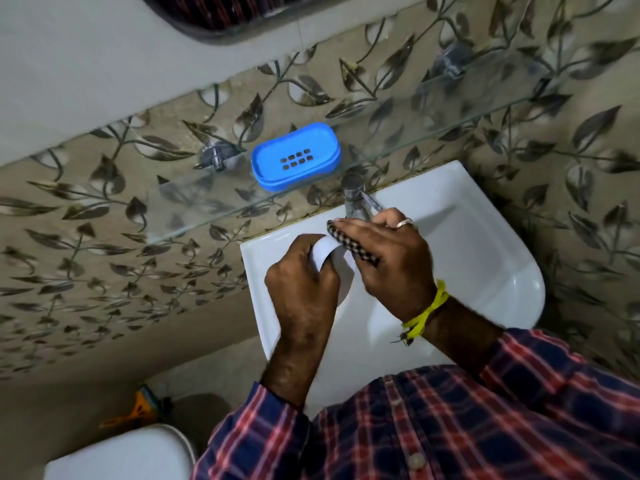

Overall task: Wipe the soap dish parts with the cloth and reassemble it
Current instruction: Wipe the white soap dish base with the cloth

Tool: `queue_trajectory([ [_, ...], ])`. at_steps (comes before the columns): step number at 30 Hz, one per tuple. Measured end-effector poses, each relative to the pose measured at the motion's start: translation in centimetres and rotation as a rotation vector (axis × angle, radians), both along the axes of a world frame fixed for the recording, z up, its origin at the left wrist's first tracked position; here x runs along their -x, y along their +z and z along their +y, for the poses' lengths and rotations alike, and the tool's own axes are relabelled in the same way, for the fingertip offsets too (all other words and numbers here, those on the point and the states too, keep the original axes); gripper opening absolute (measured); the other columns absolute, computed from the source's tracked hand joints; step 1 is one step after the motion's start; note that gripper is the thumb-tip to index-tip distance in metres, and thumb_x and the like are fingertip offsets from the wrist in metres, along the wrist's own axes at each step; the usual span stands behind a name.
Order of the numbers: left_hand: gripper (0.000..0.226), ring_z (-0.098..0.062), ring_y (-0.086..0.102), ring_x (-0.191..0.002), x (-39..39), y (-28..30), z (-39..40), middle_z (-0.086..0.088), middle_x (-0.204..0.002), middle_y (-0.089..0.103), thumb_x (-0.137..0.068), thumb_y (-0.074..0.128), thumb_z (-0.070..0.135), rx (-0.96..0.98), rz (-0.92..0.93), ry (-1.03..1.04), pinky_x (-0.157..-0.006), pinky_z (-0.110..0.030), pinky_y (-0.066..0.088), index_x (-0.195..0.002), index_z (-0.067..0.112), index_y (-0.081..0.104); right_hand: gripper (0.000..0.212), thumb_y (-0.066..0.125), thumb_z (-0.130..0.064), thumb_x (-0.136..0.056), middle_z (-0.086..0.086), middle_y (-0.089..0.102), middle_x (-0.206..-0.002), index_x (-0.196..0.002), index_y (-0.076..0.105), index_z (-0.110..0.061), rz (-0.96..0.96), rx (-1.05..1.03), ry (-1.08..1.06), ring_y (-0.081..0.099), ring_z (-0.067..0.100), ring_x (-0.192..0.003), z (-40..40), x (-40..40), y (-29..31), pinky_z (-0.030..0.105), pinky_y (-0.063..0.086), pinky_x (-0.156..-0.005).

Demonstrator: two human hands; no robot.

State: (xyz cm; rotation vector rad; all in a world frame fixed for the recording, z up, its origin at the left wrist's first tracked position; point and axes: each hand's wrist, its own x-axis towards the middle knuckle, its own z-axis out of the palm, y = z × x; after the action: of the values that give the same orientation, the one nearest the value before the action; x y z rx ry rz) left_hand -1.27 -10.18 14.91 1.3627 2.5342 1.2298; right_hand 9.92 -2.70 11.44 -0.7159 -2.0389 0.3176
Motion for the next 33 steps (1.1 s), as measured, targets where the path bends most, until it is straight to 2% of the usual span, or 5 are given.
queue_trajectory([
  [6,0.021,-0.032,0.066,-0.096,-0.1,-0.9,0.7,-0.005,-0.1,0.077,-0.084,0.062,0.017,0.21,-0.028,-0.047,-0.07,-0.029,0.035,-0.102,0.018,0.072,0.033,0.061,-0.005,-0.084,-0.002,0.075,-0.111,-0.113,0.075,-0.012,-0.047,-0.008,0.046,0.058,0.027,-0.083,-0.2,0.1,-0.1,0.034,0.053,-0.077],
  [10,0.027,-0.022,0.07,-0.087,-0.3,-0.4,0.5,0.0,-0.093,0.078,-0.077,0.058,0.017,-0.078,-0.114,-0.015,-0.08,-0.028,0.05,-0.098,0.016,0.076,0.039,0.071,-0.002,-0.082,-0.005,0.076,-0.107,-0.118,0.073,-0.016,0.049,0.135,-0.013,0.059,0.026,-0.084,-0.2,0.3,0.3,0.033,0.054,-0.077],
  [24,0.018,0.007,0.062,-0.085,0.3,-1.3,0.5,0.001,-0.088,0.07,-0.084,0.063,-0.011,-0.493,-0.179,0.127,-0.079,-0.012,0.047,-0.095,0.0,0.072,0.023,0.073,-0.023,-0.081,0.012,0.074,-0.084,-0.103,0.078,-0.017,0.085,0.43,-0.196,0.068,0.03,-0.079,-0.4,0.6,-1.9,0.029,0.053,-0.073],
  [28,0.025,-0.009,0.067,-0.093,-0.4,-2.6,0.7,0.001,-0.1,0.069,-0.087,0.075,0.02,-0.394,-0.637,0.201,-0.085,-0.032,0.056,-0.108,0.021,0.062,0.022,0.071,-0.018,-0.076,0.014,0.07,-0.071,-0.096,0.078,-0.015,0.014,0.298,-0.329,0.064,0.037,-0.069,1.2,0.7,-1.2,0.035,0.055,-0.063],
  [33,0.12,-0.027,0.073,-0.102,-2.7,-1.8,0.6,-0.016,-0.126,0.063,-0.043,0.092,0.061,-0.135,-1.496,0.111,-0.091,-0.043,0.059,-0.141,0.016,0.038,0.028,0.063,-0.009,-0.083,0.007,0.077,-0.086,-0.108,0.075,-0.006,-0.054,-0.052,-0.334,0.063,0.034,-0.071,2.0,-0.6,-2.3,0.04,0.055,-0.065],
])
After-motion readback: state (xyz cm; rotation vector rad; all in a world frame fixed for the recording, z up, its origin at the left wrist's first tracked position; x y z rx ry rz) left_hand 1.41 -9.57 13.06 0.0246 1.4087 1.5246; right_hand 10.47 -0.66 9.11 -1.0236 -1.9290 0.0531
